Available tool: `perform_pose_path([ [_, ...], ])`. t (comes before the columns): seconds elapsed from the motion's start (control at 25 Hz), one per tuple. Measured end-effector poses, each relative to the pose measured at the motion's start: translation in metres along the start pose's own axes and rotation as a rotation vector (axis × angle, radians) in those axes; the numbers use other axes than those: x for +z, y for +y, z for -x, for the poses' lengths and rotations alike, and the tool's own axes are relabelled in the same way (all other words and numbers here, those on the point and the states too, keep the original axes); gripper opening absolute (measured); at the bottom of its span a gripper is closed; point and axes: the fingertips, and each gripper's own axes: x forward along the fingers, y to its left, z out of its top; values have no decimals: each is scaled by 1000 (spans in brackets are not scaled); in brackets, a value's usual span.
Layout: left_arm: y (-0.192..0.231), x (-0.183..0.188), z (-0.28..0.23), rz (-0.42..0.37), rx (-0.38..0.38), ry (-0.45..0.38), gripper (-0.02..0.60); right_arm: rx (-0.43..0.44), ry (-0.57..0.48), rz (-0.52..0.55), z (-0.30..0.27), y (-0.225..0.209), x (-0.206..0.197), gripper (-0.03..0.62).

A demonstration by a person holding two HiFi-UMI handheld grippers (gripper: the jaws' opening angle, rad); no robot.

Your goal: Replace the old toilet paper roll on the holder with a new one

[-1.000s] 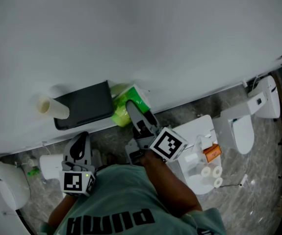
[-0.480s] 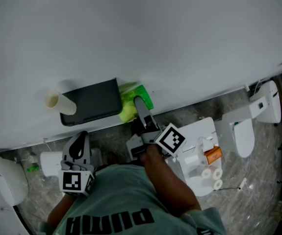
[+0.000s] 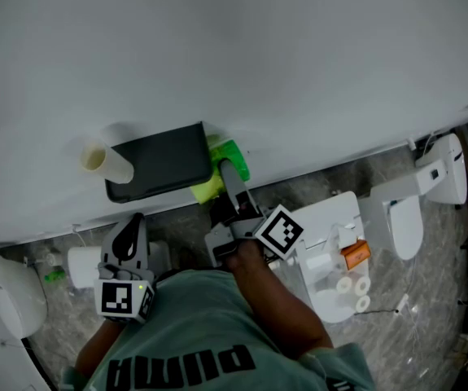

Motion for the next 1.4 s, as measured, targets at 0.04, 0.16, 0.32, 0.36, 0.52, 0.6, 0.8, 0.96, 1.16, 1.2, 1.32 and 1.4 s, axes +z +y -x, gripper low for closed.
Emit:
perform_pose_path([
  [0.04,1,-1,0,1,-3,1,5,1,0,-3,0,0,-3,410],
  [0.16,4,-3,1,6,-7,1,5,4,-6,-13,-1,0,-11,410],
  [0.32,7,-5,3,14,-13,-5,5,3,-12,-30,0,0,-22,410],
  [0.36,8,-6,4,15,-16,-4,5,3,-15,-34,1,0,-25,410],
  [0.52,12,-7,5,15,-28,-11,5,10,-19,-43,0,1,-36,410],
  [0.6,14,-8,7,17,-34,-13,5,14,-21,-44,1,2,-42,410],
  [0.8,19,-10,11,22,-47,-19,5,15,-29,-37,0,3,-54,410],
  [0.96,23,-14,15,26,-57,-16,5,13,-42,-42,0,4,-62,410],
  [1.16,28,-18,20,33,-63,-14,5,9,-46,-41,-1,5,-75,410],
  [1.2,30,-17,21,34,-65,-22,5,9,-46,-39,-2,5,-77,410],
  [1.32,34,-14,23,39,-68,-54,5,13,-49,-35,-4,6,-84,410],
  [1.4,38,-16,27,47,-63,-54,5,14,-50,-32,-6,7,-90,410],
])
